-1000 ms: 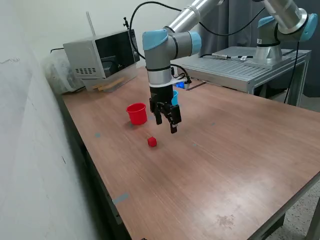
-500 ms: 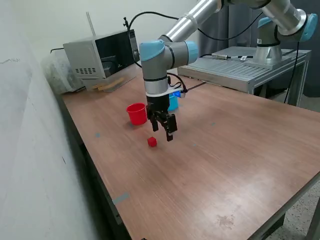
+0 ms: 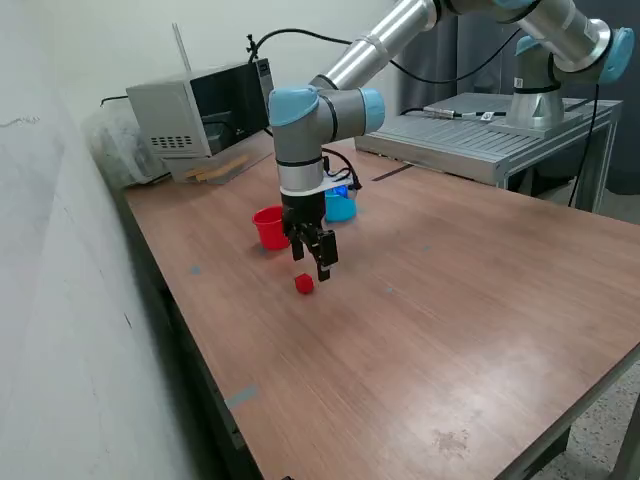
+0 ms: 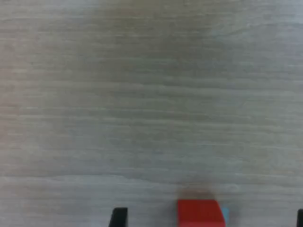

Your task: Place red objects in the red bin, and blue objects in the blue bin.

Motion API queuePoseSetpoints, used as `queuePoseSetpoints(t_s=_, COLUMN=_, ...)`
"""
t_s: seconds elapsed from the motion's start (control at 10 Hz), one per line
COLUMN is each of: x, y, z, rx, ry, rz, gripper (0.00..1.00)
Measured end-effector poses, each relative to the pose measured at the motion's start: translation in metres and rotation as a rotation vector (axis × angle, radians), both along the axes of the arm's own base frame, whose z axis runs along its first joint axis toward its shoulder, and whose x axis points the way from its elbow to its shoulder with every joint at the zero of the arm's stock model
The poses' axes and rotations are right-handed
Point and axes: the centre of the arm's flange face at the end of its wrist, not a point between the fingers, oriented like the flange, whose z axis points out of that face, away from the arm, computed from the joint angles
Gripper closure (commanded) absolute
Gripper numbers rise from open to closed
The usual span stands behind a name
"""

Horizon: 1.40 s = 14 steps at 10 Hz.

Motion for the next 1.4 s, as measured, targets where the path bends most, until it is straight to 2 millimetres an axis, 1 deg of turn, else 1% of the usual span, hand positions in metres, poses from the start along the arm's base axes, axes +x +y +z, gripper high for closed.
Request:
queuePoseSetpoints(t_s=0.7, x=-0.01, y=0.005, z=-0.008, rx=0.003, ry=0.019, rz=-0.007, gripper=0.0)
queuePoseSetpoints(t_s=0.8, x=-0.011, y=0.005, z=-0.01, rx=0.003, ry=0.02, rz=-0.007, gripper=1.0)
queuePoseSetpoints(t_s=1.4, x=-0.014, y=0.005, z=-0.012, rx=0.01, ry=0.033, rz=-0.004, gripper=1.0)
